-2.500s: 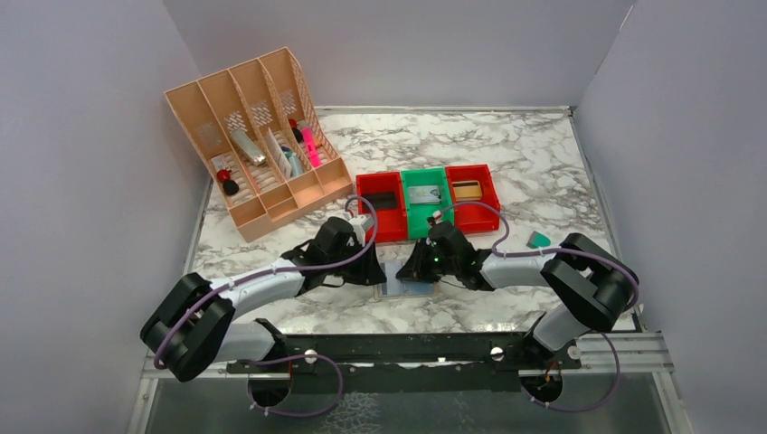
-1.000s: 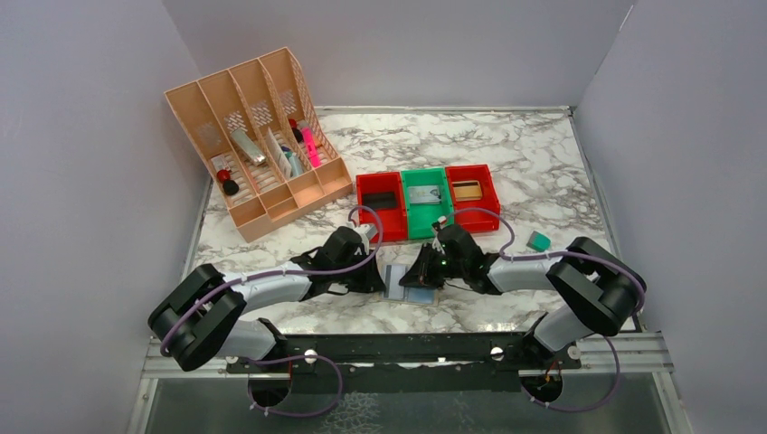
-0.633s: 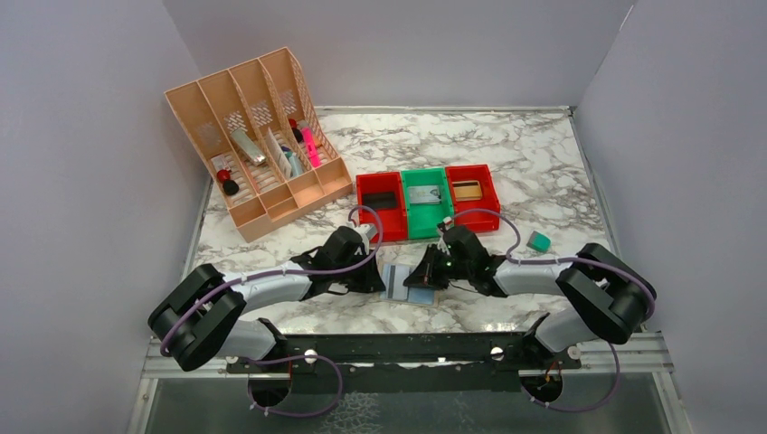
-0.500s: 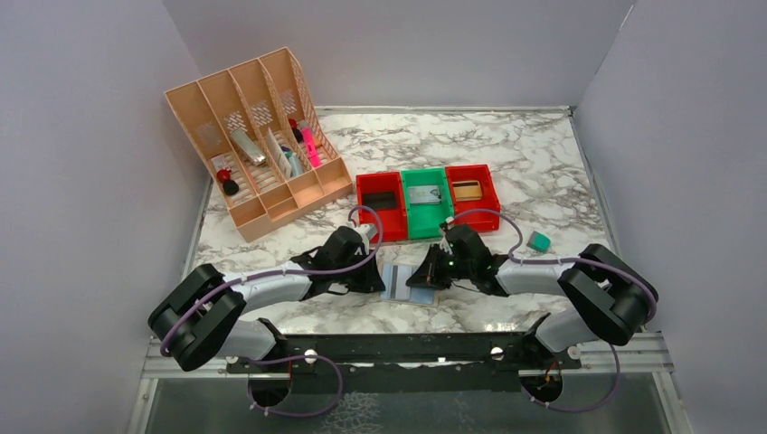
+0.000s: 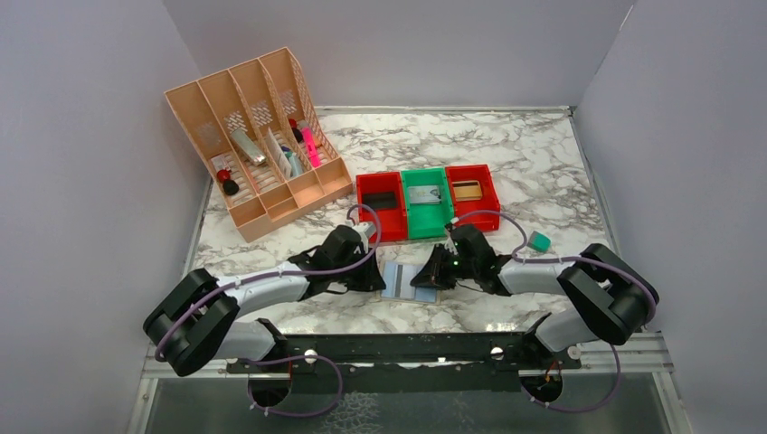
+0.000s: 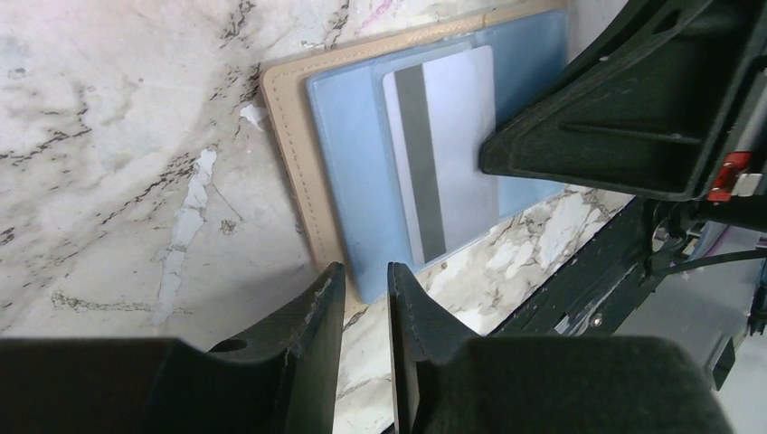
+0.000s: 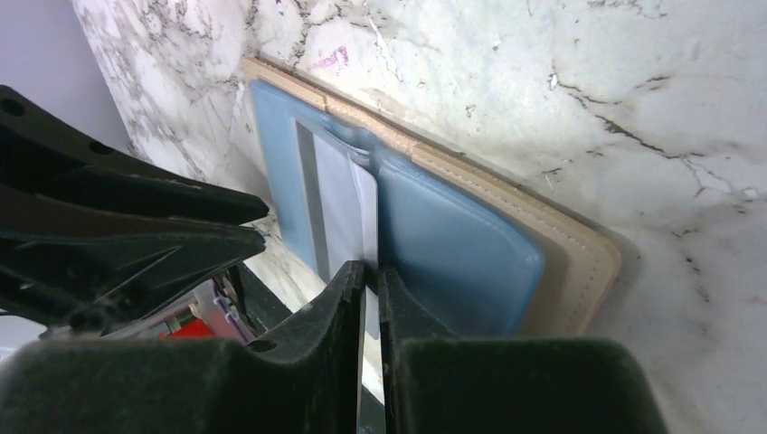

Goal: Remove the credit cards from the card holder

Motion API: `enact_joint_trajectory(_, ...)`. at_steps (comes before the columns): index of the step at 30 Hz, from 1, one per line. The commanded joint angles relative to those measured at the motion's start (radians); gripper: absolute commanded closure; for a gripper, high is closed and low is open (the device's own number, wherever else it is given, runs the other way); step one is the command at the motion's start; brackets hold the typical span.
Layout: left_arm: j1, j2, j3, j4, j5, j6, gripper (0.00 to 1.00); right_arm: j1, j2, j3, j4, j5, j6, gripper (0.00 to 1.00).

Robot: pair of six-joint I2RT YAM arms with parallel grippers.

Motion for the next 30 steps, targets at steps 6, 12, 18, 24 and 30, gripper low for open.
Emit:
enact_joint_trajectory(6, -0.035, -0.008, 0.126, -0.006, 0.085, 0.072, 0.64, -0.005, 0.050, -0.015, 0.048, -0.033, 0.038, 0.75)
enact_joint_trajectory(12, -0.056, 0.105, 0.180, -0.023, 0.076, 0.089, 0.64, -0.004, 0.049, -0.023, 0.060, -0.030, 0.053, 0.76)
enact_joint_trajectory(18, -0.064, 0.184, 0.149, -0.025, 0.038, 0.070, 0.68, -0.007, 0.056, -0.019, 0.065, -0.053, 0.069, 0.80)
enact_joint_trajectory(24, -0.069, 0.196, 0.123, -0.046, 0.012, 0.087, 0.73, -0.013, 0.063, -0.031, 0.118, -0.093, 0.091, 0.75)
enact_joint_trajectory(30, -0.070, 0.200, 0.135, -0.097, -0.034, 0.093, 0.77, -0.015, 0.054, -0.053, 0.170, -0.113, 0.116, 0.75)
